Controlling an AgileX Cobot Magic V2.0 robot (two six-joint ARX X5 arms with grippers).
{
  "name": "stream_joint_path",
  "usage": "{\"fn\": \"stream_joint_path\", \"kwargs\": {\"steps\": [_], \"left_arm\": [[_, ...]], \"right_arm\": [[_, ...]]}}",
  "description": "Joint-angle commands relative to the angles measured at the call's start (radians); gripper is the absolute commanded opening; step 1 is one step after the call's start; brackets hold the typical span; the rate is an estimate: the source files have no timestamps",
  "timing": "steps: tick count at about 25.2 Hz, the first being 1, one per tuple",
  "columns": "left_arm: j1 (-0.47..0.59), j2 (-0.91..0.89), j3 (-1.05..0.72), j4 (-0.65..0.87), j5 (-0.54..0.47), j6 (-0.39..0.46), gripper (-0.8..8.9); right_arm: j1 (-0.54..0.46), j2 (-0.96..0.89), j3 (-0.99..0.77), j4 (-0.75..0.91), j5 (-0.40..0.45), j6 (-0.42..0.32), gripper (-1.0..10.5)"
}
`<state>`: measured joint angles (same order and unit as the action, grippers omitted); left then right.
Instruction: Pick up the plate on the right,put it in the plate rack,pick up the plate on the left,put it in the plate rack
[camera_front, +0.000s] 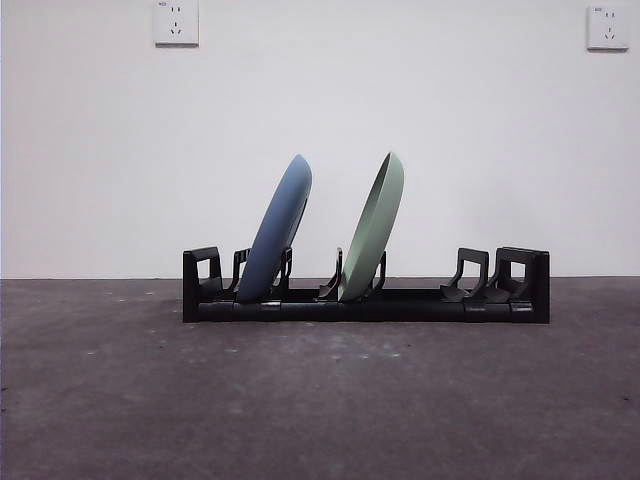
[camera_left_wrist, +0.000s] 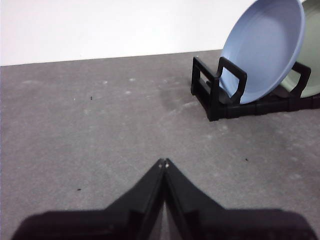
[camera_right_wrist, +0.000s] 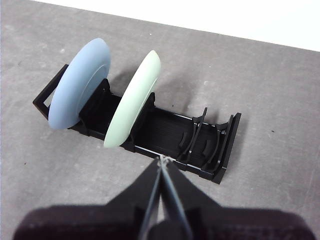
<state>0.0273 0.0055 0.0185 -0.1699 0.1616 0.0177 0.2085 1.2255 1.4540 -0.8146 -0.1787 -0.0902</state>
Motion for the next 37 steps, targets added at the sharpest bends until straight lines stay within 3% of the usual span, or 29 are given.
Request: {"fn": "stream_joint_path", "kwargs": {"steps": [1, 16, 19, 23, 27, 37], "left_arm": [[0.004, -0.002, -0.011, 0.013, 0.016, -0.061, -0.03], [0.005, 0.017, -0.011, 0.014, 0.021, -0.060, -0.03], [0.005, 0.017, -0.011, 0.014, 0.021, -0.060, -0.03], [0.005, 0.017, -0.011, 0.014, 0.021, -0.060, -0.03], [0.005, 0.017, -0.011, 0.014, 0.021, -0.060, -0.03], [0.005, 0.017, -0.011, 0.014, 0.021, -0.060, -0.03]], "right_arm": [[0.001, 0.002, -0.006, 0.006, 0.004, 0.004, 0.0], [-0.002, -0.004, -0.006, 0.005, 0.011, 0.004, 0.0], [-0.029, -0.108, -0.006, 0.008, 0.092, -0.049, 0.0], [-0.104, -0.299, -0.030, 0.041, 0.105, -0.013, 0.0], [-0.207, -0.503, -0.230, 0.182, 0.109, -0.008, 0.0], [-0.216, -0.849, -0.880, 0.537, 0.208, 0.116, 0.0]]}}
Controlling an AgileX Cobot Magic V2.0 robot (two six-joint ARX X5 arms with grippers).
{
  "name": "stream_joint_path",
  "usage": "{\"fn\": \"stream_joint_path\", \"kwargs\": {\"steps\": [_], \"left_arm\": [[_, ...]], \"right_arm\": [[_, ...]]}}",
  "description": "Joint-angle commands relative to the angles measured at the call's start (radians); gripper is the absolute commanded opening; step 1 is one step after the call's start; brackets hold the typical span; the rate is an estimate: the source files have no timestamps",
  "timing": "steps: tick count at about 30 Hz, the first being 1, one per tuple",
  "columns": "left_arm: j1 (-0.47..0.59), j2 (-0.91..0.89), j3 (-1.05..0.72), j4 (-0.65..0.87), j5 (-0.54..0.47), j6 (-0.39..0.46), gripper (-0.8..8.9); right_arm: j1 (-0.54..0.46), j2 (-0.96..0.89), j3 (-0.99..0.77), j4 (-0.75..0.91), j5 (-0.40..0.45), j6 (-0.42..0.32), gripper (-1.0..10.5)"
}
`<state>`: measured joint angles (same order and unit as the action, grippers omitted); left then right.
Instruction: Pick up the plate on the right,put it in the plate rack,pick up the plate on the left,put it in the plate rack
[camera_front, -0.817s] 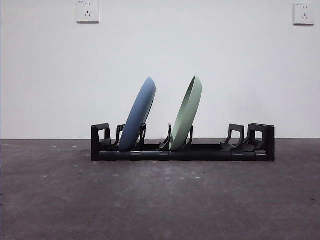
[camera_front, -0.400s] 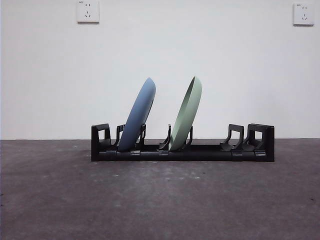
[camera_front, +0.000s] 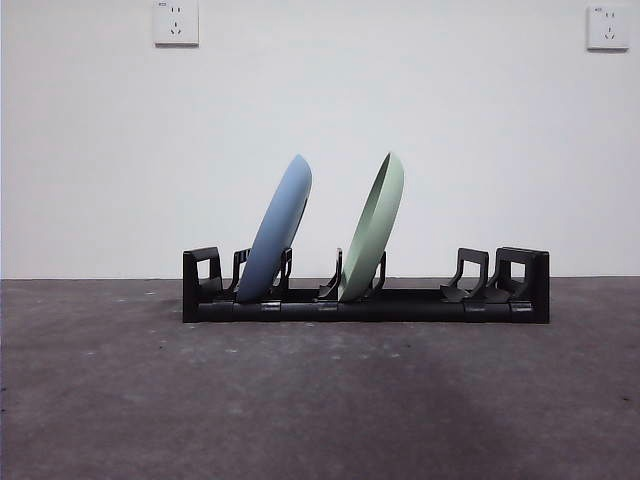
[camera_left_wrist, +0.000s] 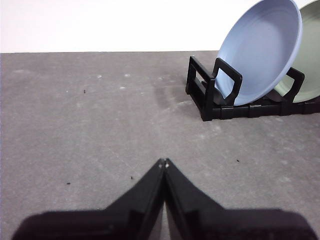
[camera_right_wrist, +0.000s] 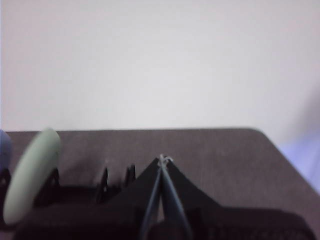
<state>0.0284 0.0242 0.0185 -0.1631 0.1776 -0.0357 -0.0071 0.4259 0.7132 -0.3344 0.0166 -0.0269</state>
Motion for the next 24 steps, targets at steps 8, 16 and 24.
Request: {"fn": "stream_joint_path", "kwargs": {"steps": [8, 16, 24], "left_arm": [[0.003, -0.002, -0.011, 0.007, 0.005, -0.007, -0.03], [0.003, -0.002, -0.011, 0.007, 0.005, -0.007, -0.03], [0.003, -0.002, -0.011, 0.007, 0.005, -0.006, -0.03]], "right_arm": [[0.000, -0.236, -0.486, 0.179, 0.026, 0.105, 0.0], [0.000, -0.342, -0.632, 0.178, 0.025, 0.105, 0.0], [0.000, -0.416, -0.699, 0.152, 0.023, 0.101, 0.0]]}}
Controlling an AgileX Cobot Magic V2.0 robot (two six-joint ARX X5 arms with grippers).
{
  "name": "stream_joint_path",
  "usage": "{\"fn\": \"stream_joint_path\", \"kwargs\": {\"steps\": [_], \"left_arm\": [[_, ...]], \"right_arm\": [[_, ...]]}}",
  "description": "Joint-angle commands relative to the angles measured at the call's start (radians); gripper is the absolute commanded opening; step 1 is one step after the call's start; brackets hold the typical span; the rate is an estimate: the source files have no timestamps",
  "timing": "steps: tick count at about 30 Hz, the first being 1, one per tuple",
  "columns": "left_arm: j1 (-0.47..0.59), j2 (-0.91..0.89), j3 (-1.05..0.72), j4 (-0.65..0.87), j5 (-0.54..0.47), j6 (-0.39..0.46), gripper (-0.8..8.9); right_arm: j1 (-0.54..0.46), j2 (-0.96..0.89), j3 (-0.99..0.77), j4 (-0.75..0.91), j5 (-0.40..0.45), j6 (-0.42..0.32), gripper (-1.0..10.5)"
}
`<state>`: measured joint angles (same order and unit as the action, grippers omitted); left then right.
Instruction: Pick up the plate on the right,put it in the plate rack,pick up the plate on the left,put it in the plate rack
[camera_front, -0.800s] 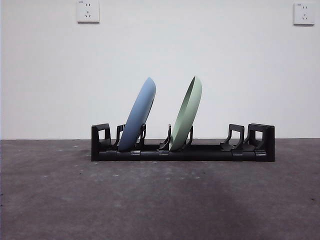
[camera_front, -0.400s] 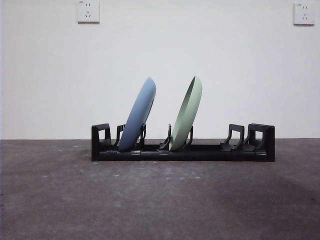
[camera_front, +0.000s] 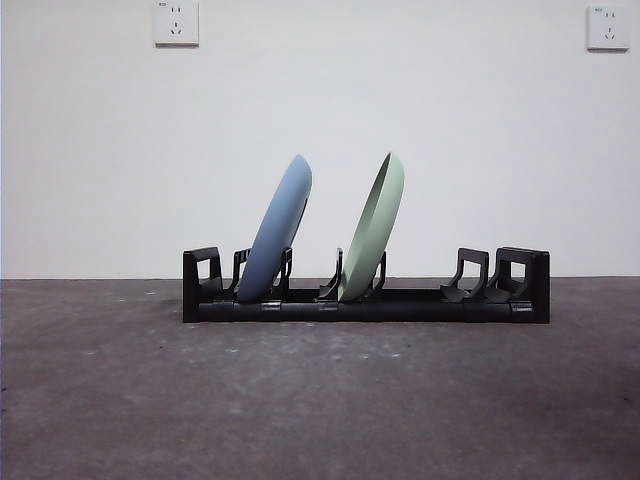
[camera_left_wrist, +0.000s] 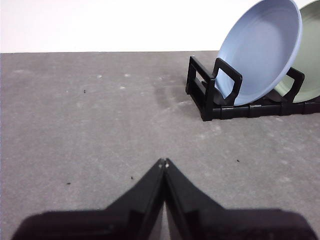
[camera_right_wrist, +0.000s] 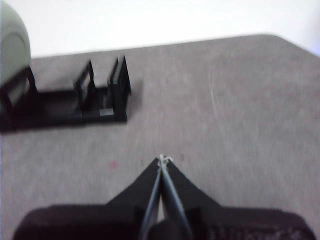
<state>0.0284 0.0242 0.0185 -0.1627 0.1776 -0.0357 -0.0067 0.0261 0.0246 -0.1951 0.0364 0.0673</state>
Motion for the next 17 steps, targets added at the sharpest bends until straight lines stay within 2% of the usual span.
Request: {"fn": "stream_joint_path", "kwargs": {"steps": [1, 17], "left_arm": [[0.003, -0.002, -0.011, 0.007, 0.005, -0.007, -0.03], [0.003, 0.009, -0.011, 0.007, 0.005, -0.007, -0.03]], "right_arm": [[0.000, -0.018, -0.010, 0.011, 0.003, 0.006, 0.0], [0.000, -0.016, -0.010, 0.012, -0.002, 0.011, 0.0]]}}
